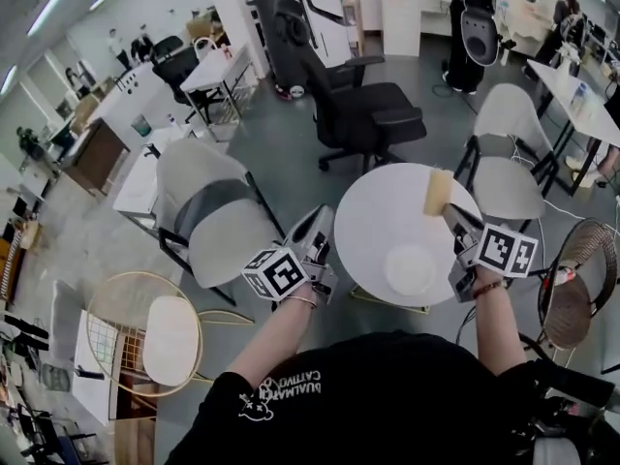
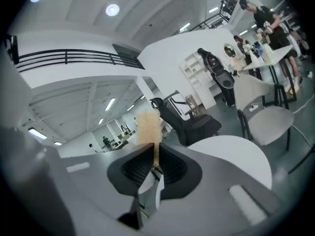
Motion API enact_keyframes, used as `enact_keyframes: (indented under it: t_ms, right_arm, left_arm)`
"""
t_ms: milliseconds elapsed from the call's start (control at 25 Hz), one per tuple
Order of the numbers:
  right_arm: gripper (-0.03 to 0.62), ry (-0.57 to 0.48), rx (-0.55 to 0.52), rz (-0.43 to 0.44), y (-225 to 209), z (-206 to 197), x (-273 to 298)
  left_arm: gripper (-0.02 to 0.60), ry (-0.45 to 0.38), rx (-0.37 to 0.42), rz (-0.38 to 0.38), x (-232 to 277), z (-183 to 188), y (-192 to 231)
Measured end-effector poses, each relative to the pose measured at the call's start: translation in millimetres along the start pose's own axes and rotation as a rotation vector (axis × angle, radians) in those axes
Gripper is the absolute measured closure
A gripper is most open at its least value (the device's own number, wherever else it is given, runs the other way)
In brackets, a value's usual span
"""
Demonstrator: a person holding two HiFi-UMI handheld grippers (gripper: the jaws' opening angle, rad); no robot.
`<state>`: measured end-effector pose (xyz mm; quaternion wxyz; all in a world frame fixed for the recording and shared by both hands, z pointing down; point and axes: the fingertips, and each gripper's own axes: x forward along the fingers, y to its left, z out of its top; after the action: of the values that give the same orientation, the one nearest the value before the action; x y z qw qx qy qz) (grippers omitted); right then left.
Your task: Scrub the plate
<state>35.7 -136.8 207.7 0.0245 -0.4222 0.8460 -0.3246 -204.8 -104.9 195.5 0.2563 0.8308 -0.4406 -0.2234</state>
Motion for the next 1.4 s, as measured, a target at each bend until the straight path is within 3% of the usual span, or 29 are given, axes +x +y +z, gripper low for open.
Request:
enact_keyframes:
  t_ms: [200,320,400,560,680,800,960,1400]
  right_arm:
    - [0.555,-0.113,-0.15,0.053,97.0,15.7,1.0]
    - [0.556,-0.16,-0.244,0.056,146.0,18.7,-3.7]
    - [0.556,-0.177,-0.295,0.049,172.8,16.9,-8.0]
    - [0.556,-0.206,-0.344,0.033,212.0,11.1,-15.0]
    - [0.557,-0.198,-0.401,-0.033,221.1,1.5,-14.8]
    - [0.56,-0.147,-0.417,-0.099,217.7,-25.0,-16.6]
    - [0.562,-0.109,-0.384,-0.125,213.9,-58.1,-20.4]
    - [0.562,-0.091,-0.416,-0.154,229.8,-78.2,-27.7]
  left_arm:
    - [0.588,0.044,0.213,-0.18,-21.8,49.0,-53.8]
    - [0.588,0.055,0.374,-0.243,-37.5,69.8,-81.1]
    - [0.588,0.08,0.421,-0.268,-50.7,77.3,-92.3]
    - [0.588,0.095,0.393,-0.268,-80.8,92.7,-93.4]
    - [0.588,0.133,0.444,-0.253,-93.1,93.5,-84.9]
    - [0.588,0.187,0.475,-0.26,-105.7,80.0,-82.8]
    - [0.588,0.238,0.476,-0.281,-125.6,55.4,-79.2]
    - [0.588,0.211,0.458,-0.299,-146.4,52.7,-75.8]
